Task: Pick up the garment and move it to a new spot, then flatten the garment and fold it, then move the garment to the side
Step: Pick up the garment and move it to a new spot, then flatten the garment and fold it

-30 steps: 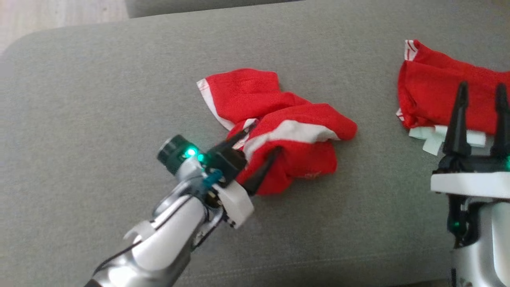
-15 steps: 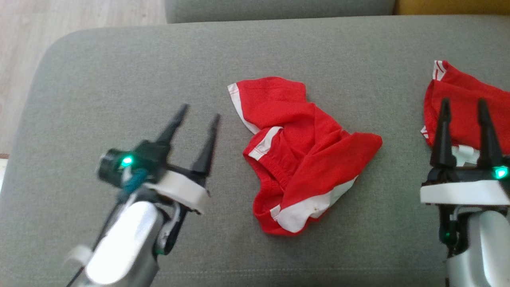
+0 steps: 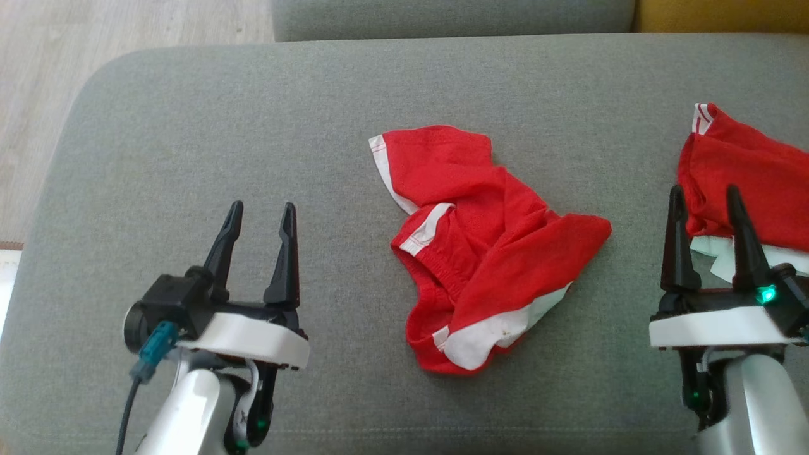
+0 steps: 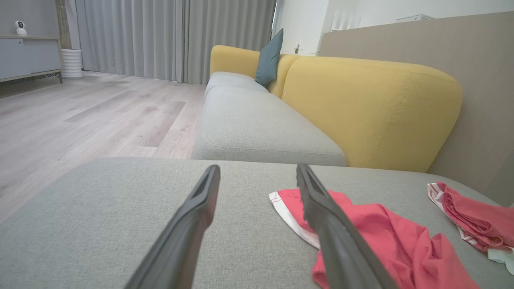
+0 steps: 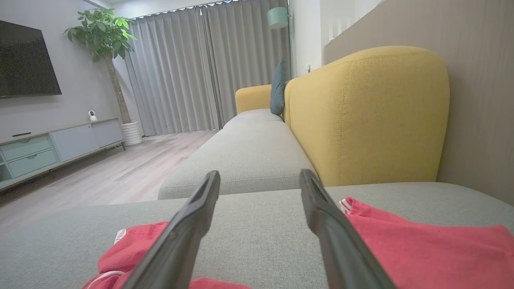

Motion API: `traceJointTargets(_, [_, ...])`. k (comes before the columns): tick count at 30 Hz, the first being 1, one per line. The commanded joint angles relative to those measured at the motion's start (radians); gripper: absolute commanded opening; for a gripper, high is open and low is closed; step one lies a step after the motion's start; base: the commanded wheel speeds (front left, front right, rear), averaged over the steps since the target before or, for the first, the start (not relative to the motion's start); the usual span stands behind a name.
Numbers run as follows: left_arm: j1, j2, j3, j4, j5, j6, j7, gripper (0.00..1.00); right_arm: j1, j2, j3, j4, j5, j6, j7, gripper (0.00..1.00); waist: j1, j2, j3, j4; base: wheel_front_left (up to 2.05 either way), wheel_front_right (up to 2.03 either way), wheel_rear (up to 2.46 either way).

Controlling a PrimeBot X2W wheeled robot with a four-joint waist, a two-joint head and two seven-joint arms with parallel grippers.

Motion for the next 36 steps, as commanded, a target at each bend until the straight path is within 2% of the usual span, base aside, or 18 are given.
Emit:
traceJointTargets(1, [-0.033,-0.002,0.048,-0.035,0.016,-0.012,-0.012,1.00,-0.022,-0.004,0.028,-0.028,0.001,0.004,-0.009,1.00,0.0000,0.0000,-0.001,-0.001,0.00,0.00,0.00])
traceJointTargets(16, [-0.033,-0.059,0.071,0.029,0.052,-0.091,-0.012,1.00,-0.030,-0.004,0.025,-0.027,-0.003,0.004,-0.009,1.00,0.0000,0.0000,0.021,-0.017,0.00,0.00,0.00])
traceJointTargets(22, [-0.083,-0.071,-0.017,0.142,0.065,-0.159,0.017,1.00,-0.046,-0.004,0.019,-0.036,-0.012,0.004,-0.008,1.00,0.0000,0.0000,0.059,-0.029,0.00,0.00,0.00])
traceJointTargets(27, [-0.133,-0.085,-0.077,0.223,0.059,-0.198,0.053,1.00,-0.056,-0.004,0.021,-0.041,-0.015,0.004,-0.008,1.00,0.0000,0.0000,0.091,-0.046,0.00,0.00,0.00])
traceJointTargets(30, [-0.165,-0.090,-0.103,0.265,0.062,-0.208,0.068,1.00,-0.061,-0.004,0.020,-0.042,-0.013,0.004,-0.008,1.00,0.0000,0.0000,0.107,-0.058,0.00,0.00,0.00])
traceJointTargets(36, [-0.239,-0.082,-0.144,0.361,0.117,-0.197,0.101,1.00,-0.073,-0.004,0.024,-0.045,-0.012,0.004,-0.008,1.00,0.0000,0.0000,0.134,-0.086,0.00,0.00,0.00])
